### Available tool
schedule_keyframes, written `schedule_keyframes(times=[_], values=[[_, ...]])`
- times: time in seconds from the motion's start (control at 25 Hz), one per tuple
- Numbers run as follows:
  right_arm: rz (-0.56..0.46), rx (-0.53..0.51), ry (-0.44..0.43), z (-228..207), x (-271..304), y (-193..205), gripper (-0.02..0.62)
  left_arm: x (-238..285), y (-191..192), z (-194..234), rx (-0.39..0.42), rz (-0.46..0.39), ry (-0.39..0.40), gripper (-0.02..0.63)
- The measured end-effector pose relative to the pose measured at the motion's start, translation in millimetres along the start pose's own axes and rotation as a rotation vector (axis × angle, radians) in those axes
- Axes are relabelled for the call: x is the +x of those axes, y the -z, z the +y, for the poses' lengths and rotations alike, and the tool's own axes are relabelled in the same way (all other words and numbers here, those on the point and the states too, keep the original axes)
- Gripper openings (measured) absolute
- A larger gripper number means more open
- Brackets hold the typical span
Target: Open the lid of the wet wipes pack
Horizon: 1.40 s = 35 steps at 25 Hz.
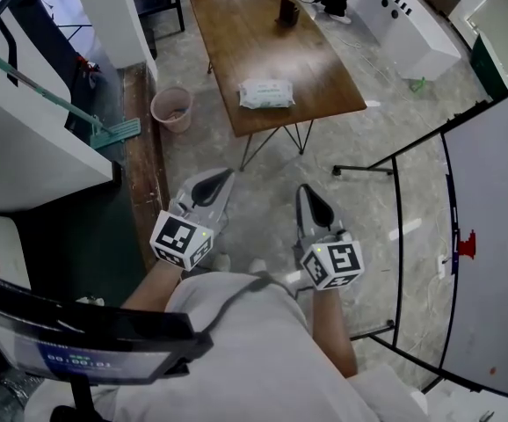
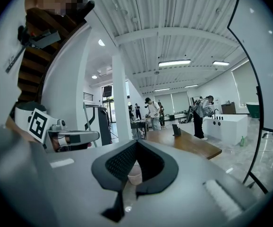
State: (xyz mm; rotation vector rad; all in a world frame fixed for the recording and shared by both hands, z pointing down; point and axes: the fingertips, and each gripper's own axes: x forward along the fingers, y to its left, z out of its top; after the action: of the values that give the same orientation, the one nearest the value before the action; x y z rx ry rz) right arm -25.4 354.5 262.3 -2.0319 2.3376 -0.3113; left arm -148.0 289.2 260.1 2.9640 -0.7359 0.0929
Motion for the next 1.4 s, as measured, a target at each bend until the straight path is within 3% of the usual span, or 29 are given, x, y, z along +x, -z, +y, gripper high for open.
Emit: schedule_keyframes(times=[0.76,1.16,1.4], values=[[0.016,0.014,0.075,26,6,20,0.009,-27,18,31,-0.018,0.021,0.048,0.006],[0.014,0.009,0.037,6,42,16,0.009,2,19,54,-0.021,0.025,0.015,0.006],[0.023,0.001,-0.006,-31,79,6,0.009,45,14,68,-0.025,0.021,-0.001,0.006]])
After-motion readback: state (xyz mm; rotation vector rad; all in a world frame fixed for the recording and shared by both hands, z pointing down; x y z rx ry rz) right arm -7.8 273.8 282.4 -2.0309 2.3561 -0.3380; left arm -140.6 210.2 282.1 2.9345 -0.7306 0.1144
